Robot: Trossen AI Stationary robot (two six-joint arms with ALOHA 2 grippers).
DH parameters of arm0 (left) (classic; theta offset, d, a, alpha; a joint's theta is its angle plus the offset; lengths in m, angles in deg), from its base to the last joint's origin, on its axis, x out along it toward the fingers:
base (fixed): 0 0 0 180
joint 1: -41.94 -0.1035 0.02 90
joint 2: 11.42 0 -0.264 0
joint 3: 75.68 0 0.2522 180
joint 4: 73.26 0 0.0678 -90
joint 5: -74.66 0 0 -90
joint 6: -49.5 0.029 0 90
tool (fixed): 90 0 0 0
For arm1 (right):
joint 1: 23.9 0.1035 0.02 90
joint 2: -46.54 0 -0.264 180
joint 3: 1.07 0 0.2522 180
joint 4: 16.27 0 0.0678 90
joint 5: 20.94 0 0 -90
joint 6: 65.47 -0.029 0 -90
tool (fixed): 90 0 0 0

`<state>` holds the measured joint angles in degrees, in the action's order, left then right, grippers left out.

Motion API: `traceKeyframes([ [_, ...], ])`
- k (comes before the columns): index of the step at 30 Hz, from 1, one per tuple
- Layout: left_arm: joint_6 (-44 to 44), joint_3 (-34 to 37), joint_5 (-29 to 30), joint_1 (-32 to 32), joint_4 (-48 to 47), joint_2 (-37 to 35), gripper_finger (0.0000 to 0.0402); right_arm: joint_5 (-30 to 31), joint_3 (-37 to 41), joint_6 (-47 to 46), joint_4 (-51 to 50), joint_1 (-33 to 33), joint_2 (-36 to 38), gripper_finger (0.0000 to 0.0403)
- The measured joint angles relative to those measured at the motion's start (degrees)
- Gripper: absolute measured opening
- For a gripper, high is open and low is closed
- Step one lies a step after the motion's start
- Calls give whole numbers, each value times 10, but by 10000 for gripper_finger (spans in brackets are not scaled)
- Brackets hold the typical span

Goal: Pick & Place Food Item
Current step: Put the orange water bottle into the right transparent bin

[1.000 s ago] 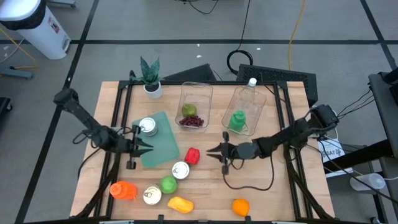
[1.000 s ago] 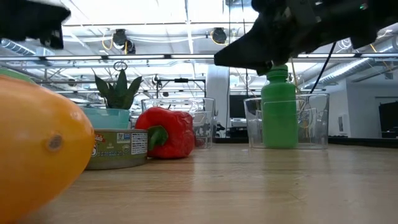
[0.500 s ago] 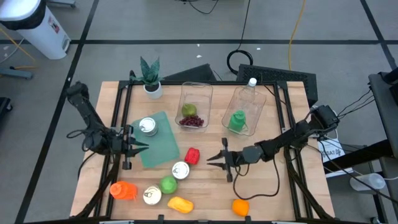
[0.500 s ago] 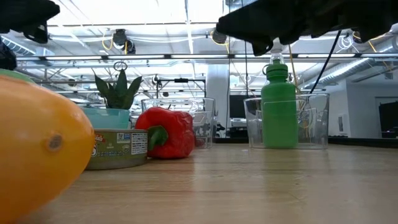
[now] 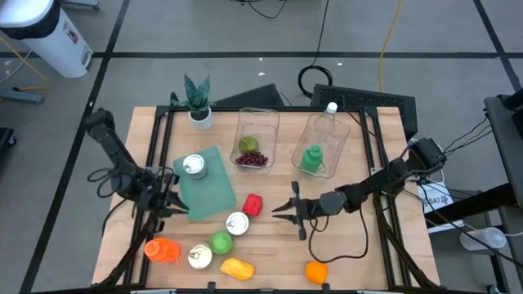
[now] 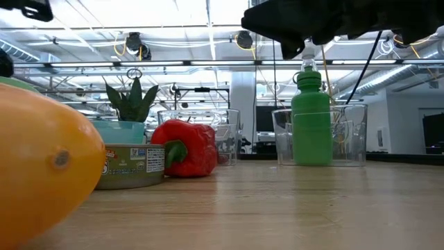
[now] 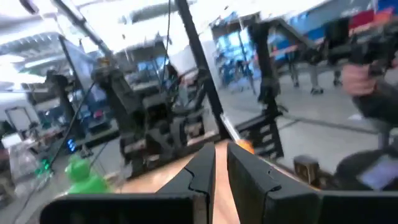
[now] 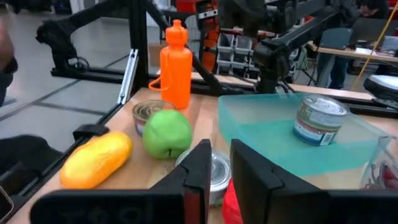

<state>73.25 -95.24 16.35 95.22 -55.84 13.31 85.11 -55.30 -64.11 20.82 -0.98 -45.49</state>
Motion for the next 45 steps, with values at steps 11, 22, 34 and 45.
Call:
traceKeyframes([
  [11,-77,0,-117,-189,-74,-12,51,-114,0,-4,-15,-101,0,6],
  [22,-126,1,-165,-292,-106,-13,51,-103,0,56,-23,-115,0,2],
  [34,-171,0,-132,-300,-125,-3,51,-102,0,41,-25,-109,0,4],
  [45,-224,0,-132,-288,-148,7,51,-104,0,44,-53,-96,0,4],
])
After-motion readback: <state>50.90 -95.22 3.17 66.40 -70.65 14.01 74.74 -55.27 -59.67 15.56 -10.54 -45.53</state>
